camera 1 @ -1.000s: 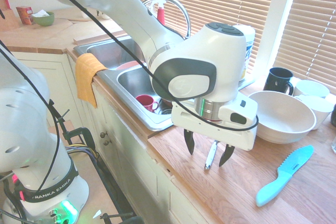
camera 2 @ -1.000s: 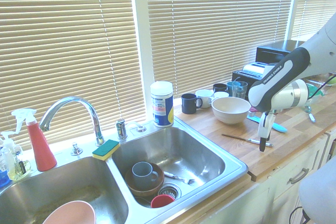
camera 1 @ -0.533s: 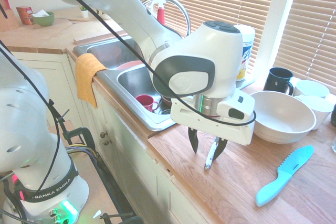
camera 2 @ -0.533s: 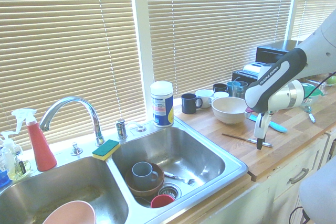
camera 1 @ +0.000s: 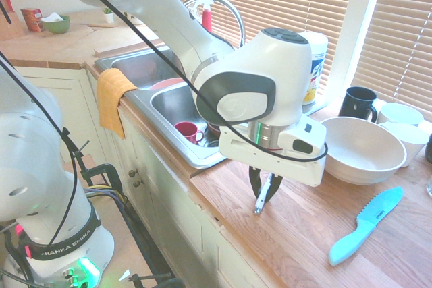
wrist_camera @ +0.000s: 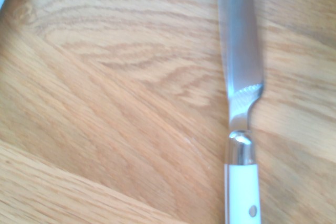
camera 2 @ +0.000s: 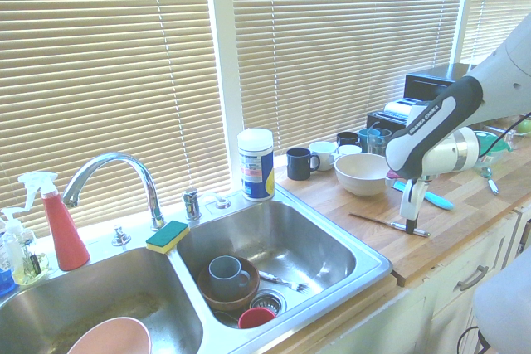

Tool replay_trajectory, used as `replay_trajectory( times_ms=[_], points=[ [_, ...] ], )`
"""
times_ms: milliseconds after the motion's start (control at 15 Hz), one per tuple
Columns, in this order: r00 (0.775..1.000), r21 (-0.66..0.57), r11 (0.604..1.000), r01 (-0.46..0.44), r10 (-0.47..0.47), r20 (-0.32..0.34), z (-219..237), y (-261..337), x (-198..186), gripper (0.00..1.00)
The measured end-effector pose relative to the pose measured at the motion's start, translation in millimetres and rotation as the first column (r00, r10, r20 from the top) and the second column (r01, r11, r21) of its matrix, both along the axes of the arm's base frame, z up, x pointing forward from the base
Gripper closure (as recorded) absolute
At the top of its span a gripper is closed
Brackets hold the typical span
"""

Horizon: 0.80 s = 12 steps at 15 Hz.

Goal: Put the knife into the sink

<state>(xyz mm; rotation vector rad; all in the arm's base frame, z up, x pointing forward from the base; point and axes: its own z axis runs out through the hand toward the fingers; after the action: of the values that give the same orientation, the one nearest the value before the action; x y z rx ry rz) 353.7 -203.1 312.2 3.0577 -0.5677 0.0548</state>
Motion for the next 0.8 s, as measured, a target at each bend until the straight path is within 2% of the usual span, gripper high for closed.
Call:
replay_trajectory(
  times_ms=[333, 800],
  points=[
    [1.0, 0.003, 1.0, 0.021, -0.022, 0.008, 1.0, -1.3, 0.3, 1.0],
    [0.977, 0.023, 0.98, 0.197, -0.198, 0.084, 43.0, 22.1, 23.3, 1.0]
  ],
)
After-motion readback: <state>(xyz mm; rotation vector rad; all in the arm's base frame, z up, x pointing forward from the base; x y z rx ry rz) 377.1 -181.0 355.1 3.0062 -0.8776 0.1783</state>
